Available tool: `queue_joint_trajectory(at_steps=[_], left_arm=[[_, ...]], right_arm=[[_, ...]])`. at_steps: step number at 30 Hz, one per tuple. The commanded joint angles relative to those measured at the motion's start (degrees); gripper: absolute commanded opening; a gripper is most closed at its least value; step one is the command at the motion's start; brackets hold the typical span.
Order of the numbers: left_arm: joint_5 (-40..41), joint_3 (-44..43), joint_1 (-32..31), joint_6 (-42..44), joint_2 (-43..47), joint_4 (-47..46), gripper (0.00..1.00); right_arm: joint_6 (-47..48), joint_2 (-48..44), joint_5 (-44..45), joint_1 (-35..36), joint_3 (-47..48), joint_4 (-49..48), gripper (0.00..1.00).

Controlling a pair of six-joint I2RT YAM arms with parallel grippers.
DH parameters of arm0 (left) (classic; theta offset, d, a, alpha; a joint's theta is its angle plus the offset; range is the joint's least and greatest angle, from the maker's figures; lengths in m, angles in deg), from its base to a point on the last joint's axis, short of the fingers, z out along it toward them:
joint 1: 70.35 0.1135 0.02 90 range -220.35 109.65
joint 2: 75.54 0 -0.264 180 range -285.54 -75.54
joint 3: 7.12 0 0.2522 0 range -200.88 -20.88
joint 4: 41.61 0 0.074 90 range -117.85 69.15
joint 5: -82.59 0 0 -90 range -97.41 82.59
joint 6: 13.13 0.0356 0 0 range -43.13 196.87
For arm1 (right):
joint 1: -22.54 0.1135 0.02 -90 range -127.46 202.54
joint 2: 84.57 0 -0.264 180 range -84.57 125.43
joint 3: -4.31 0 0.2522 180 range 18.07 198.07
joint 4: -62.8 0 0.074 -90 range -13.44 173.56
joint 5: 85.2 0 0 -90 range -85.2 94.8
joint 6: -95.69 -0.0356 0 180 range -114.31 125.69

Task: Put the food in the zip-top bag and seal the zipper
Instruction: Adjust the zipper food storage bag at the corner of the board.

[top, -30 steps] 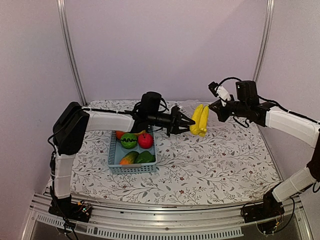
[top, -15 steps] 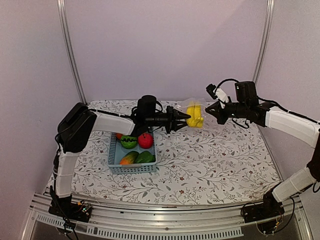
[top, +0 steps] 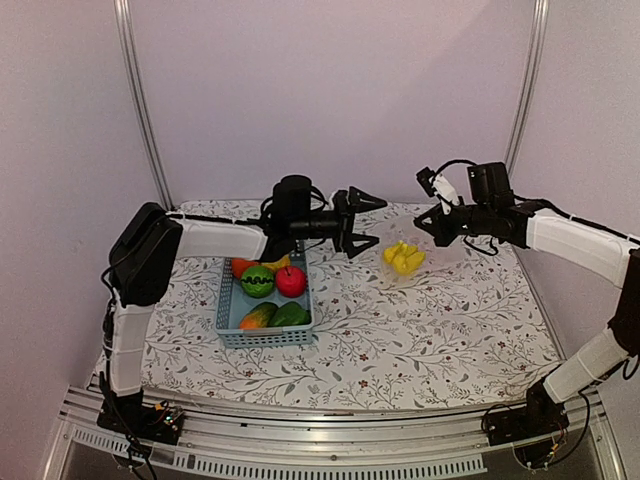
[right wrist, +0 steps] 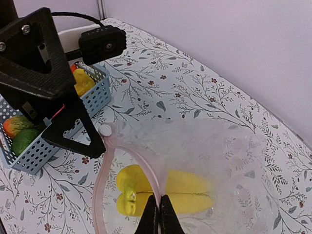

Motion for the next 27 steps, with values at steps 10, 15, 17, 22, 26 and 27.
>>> queue_joint_trajectory(at_steps=[10, 15, 17, 22, 26, 27], left_arm=[[17.92, 3.65, -3.77, 43.67, 18.78, 26.74, 1.00], [23.40, 7.05, -2.87, 48.89, 23.47, 33.06, 1.00], [28.27, 8.48, 0.45, 49.57, 26.53, 38.94, 1.00], [32.90, 19.64, 13.81, 48.56, 37.53, 38.12, 1.00], [40.25, 21.83, 16.17, 59.20, 43.53, 38.48, 1.00], [41.94, 21.45, 16.18, 60.74, 44.41, 39.98, 1.00]], right_arm=[[-3.37, -2.80, -0.31, -5.90, 4.43, 0.80, 0.00], [0.10, -3.79, 5.62, -9.68, 7.71, 0.88, 0.00], [1.18, -3.53, 8.32, -11.41, 8.85, 1.04, 0.00], [2.61, -1.57, 11.75, -16.94, 13.10, 1.21, 0.00], [4.64, -1.02, 14.53, -17.68, 16.33, 1.25, 0.00], [4.64, -1.29, 13.94, -17.69, 16.42, 1.12, 0.00]])
